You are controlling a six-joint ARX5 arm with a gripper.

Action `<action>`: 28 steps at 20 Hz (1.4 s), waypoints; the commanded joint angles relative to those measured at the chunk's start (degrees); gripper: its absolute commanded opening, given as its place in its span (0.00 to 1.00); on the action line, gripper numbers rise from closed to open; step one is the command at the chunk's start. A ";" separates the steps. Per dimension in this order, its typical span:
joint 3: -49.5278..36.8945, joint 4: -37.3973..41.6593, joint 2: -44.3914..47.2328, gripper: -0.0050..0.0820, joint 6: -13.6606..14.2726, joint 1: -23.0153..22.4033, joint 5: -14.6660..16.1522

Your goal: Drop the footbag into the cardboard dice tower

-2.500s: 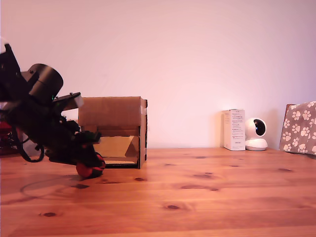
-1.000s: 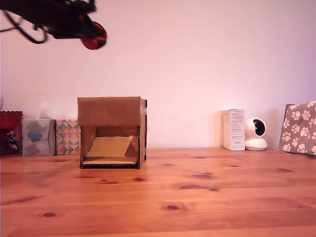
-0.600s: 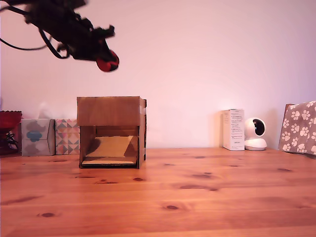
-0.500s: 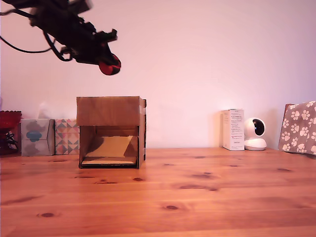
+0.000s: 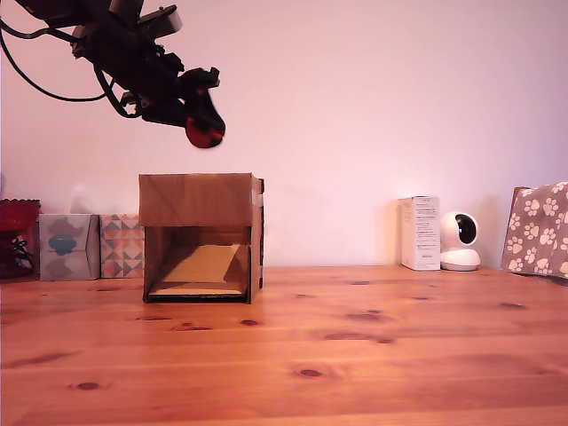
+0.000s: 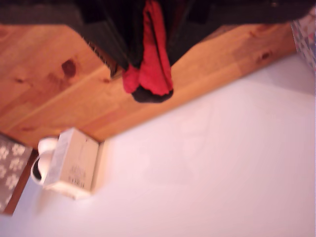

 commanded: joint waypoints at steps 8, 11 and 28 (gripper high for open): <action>0.55 -8.37 -2.51 0.01 0.74 -0.94 2.40; 0.39 -11.69 -4.55 0.03 0.68 -1.40 4.02; -43.54 11.10 -33.48 0.03 -3.08 -1.68 4.85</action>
